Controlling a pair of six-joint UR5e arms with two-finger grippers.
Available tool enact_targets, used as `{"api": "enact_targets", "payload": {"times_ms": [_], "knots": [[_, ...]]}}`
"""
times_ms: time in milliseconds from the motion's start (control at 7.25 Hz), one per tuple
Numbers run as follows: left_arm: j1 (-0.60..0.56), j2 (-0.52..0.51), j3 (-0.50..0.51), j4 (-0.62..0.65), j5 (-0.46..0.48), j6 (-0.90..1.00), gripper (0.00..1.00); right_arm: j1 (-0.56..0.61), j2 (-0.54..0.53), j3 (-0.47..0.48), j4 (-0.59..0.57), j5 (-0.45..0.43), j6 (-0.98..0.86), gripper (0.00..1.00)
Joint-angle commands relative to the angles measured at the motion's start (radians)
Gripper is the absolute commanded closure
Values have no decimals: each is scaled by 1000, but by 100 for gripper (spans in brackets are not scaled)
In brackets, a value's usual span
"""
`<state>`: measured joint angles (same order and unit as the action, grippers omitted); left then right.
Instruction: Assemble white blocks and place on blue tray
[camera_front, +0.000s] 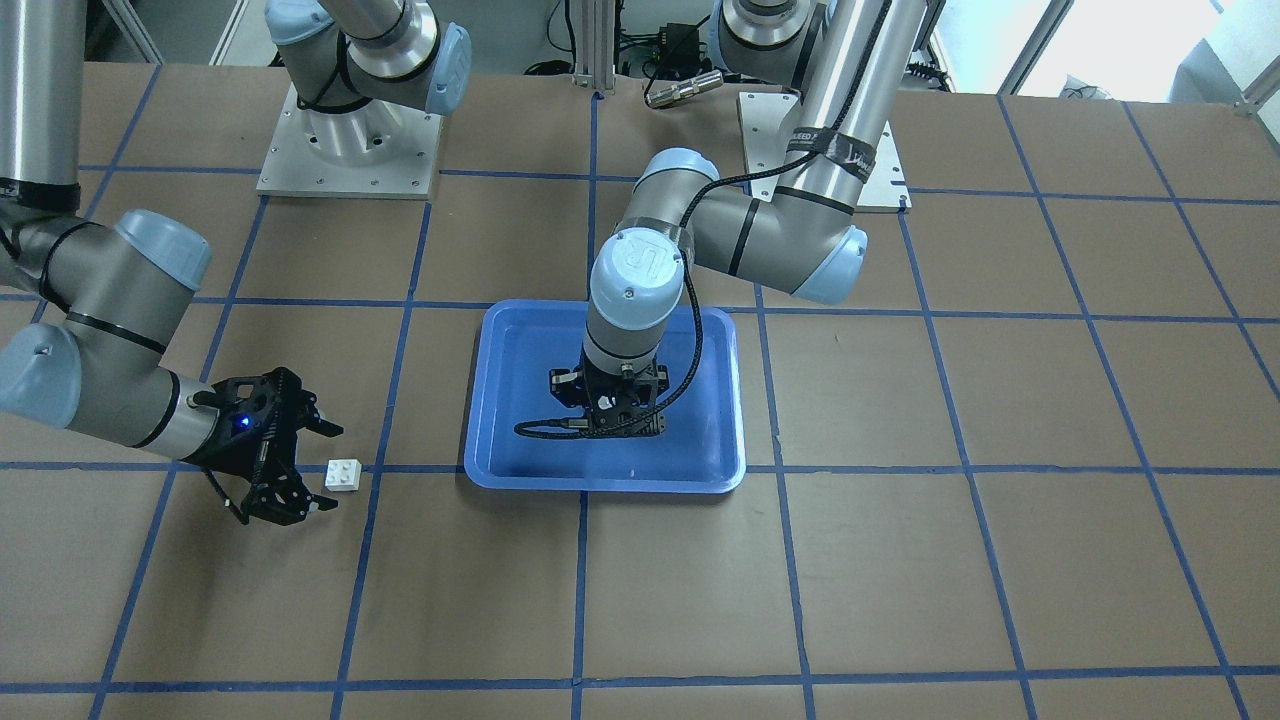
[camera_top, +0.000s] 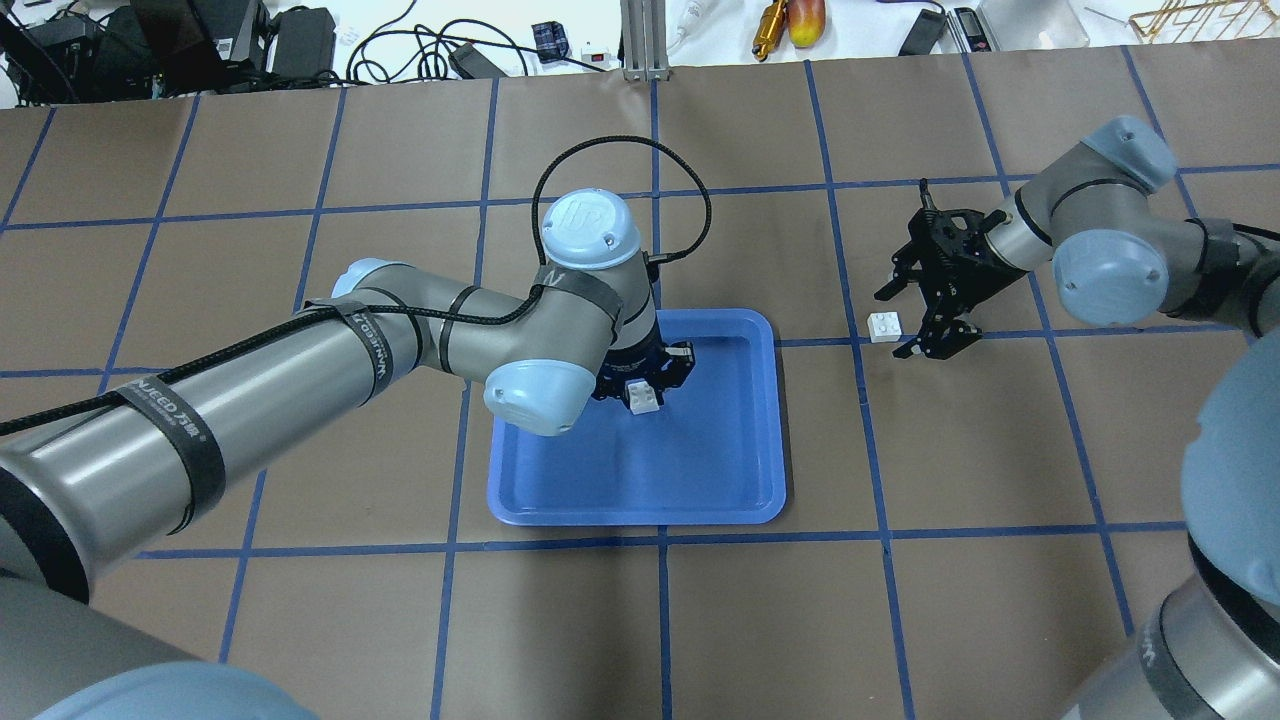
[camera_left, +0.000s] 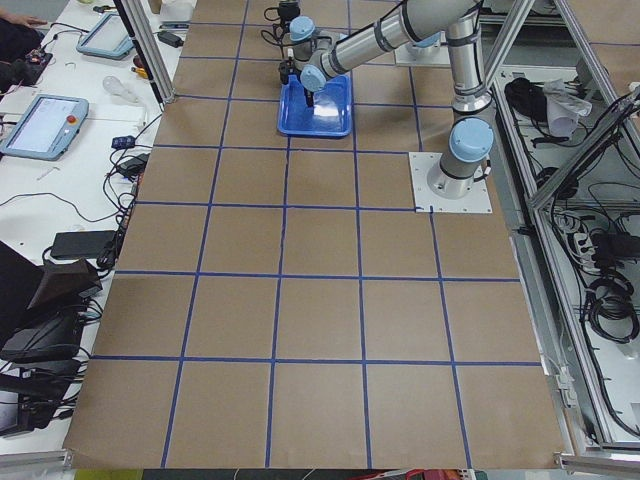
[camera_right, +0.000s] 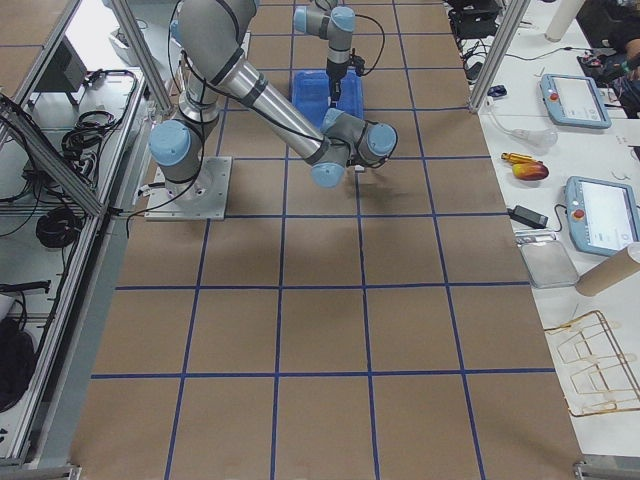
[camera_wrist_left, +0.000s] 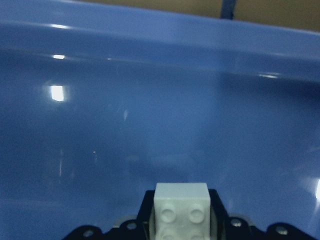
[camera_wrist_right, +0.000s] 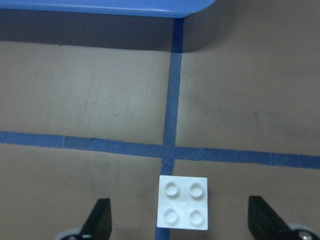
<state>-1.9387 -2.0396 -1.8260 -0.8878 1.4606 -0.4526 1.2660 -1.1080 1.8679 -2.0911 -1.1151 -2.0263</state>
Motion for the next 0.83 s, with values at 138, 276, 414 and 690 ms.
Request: {"api": "enact_targets", "payload": {"times_ms": [138,276,414,690], "knots": [[-6,6,-2,3,-2,3,0,0,-3,-3,-1,6,1,78],[7,36,7,-2,-2,8,0,0,-3,-3,0,6,0,86],[64,64,14,-11,-11,41,0,3,-13,-7,-1,8,3,89],[199,123,-1,-86,-112,142,0,41,-74,-6,5,90,123,90]]}}
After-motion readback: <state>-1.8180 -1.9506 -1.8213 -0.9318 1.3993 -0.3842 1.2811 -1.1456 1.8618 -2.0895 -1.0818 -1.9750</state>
